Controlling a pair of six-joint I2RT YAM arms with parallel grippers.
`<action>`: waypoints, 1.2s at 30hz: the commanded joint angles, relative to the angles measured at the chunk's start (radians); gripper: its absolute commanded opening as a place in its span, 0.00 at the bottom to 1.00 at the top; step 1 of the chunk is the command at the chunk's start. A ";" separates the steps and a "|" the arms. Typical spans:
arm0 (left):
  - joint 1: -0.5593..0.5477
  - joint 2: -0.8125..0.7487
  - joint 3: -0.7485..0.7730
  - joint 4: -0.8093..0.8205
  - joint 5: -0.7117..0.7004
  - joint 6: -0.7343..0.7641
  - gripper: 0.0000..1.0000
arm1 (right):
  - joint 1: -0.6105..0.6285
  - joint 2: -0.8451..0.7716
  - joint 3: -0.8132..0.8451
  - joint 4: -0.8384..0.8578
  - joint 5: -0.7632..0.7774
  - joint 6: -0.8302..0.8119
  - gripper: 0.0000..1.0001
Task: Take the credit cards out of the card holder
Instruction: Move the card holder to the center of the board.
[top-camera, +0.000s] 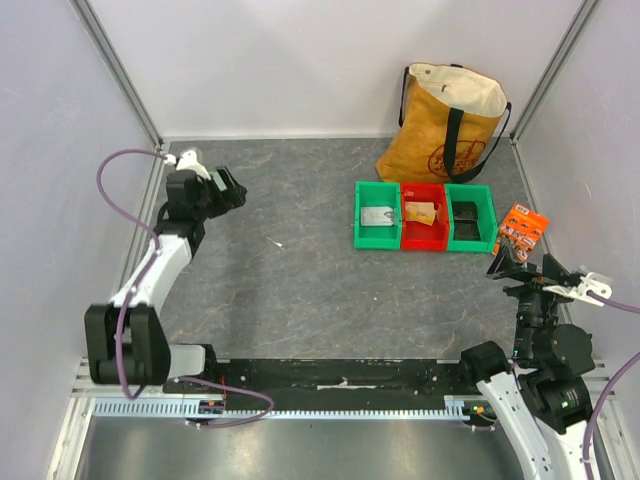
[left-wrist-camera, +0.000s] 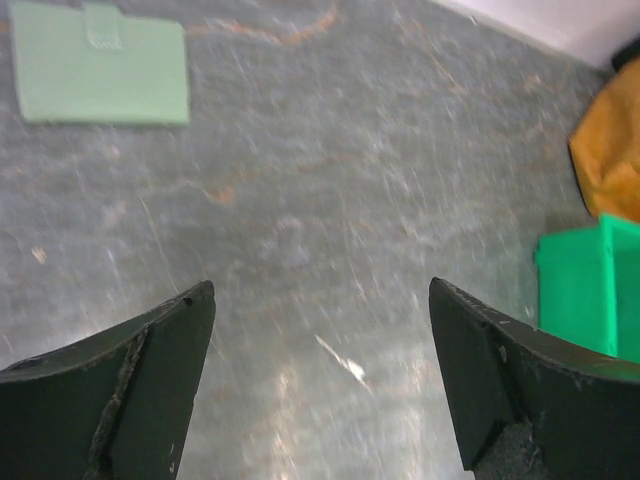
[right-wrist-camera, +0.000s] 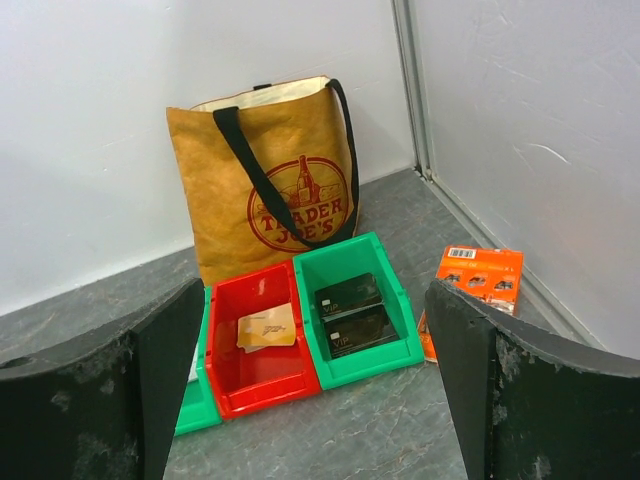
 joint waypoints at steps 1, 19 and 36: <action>0.147 0.178 0.148 0.164 0.083 -0.036 0.92 | 0.005 -0.008 -0.012 0.033 -0.026 -0.034 0.98; 0.422 0.861 0.625 0.149 0.488 0.019 0.85 | 0.005 0.027 -0.023 0.044 -0.061 -0.050 0.98; 0.437 1.062 0.742 0.057 0.558 -0.098 0.49 | 0.005 0.063 -0.016 0.039 -0.057 -0.054 0.98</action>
